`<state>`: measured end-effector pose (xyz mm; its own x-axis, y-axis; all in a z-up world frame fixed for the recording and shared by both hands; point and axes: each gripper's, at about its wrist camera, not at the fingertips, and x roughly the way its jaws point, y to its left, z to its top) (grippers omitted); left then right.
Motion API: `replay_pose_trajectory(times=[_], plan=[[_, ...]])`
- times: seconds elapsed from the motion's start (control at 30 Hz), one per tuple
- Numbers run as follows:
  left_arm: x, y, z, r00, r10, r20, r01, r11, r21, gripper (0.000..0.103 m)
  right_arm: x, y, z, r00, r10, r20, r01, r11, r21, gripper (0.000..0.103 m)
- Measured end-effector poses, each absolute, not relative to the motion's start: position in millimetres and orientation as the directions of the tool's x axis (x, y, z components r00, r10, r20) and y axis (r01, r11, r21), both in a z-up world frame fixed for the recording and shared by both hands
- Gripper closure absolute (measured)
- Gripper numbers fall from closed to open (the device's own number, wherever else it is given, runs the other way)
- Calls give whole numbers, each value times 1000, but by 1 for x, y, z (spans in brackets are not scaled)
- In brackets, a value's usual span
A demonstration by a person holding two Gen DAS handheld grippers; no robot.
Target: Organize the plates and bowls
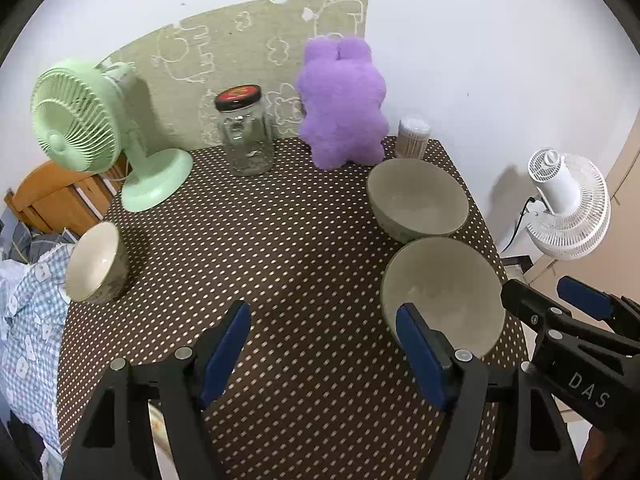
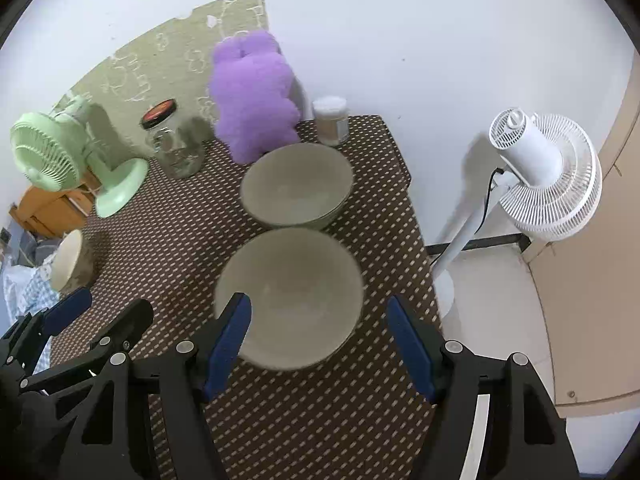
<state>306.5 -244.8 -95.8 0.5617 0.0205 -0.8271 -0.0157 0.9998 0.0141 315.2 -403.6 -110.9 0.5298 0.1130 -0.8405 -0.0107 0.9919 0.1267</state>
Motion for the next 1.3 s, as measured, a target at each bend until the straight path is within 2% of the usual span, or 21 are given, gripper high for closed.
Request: replay_pose_trajectory(times=[0.4,0.5,0.63,0.7,0.9,0.97,1.07,1.3], plan=[[356,-274,-150,497,26,-867,-9,1000,25,40,361,-427,-159,486,110,-867,3,992,127,32],[362,-277,-161,480,25,-877,-12,1000,22,46,368,-429,-172,467,107,-878,6,992,124,36],[366,-279,-174,454,20,-891,-13,1000,15,59,375,-428,-187,442,121,-889,-4,991,133,46],[368,-280,-178,450,15,-893,-7,1000,13,61,377,-426,-192,438,123,-891,-8,991,133,49],[368,-289,-180,452,8,-892,23,1000,21,73,382,-420,-199,423,129,-897,-22,991,132,69],[370,-291,-181,451,0,-893,31,999,16,79,384,-416,-201,415,142,-898,-36,989,140,80],[372,-288,-183,430,-43,-902,23,999,-37,87,385,-416,-202,404,164,-900,-25,985,169,83],[366,-287,-180,425,-49,-904,36,999,-37,88,379,-413,-197,402,157,-902,-22,987,162,84]])
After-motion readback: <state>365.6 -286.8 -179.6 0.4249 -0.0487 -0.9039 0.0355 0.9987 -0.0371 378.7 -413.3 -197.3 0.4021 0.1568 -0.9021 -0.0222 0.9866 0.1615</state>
